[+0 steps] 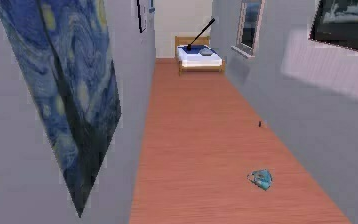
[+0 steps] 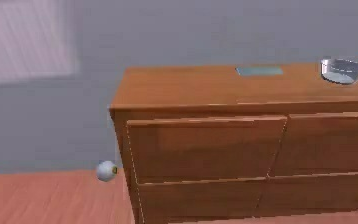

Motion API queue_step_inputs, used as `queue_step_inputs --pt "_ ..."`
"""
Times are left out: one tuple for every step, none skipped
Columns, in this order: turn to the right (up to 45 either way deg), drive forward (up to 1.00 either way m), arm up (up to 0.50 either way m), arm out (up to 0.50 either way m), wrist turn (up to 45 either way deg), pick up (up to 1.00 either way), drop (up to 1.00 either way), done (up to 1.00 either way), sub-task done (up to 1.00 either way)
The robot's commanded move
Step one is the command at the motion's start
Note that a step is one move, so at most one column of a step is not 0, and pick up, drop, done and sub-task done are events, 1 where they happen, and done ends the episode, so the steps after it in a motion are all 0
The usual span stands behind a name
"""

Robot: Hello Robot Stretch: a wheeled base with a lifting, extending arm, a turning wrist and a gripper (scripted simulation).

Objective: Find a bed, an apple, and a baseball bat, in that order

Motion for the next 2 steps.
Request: queue_step_inputs --pt "0.0 1.0 0.0 0.0 0.0 0.0 0.0 0.0 0.0" --pt "-3.0 0.0 0.0 0.0 0.0 0.0 0.0 0.0 0.0"
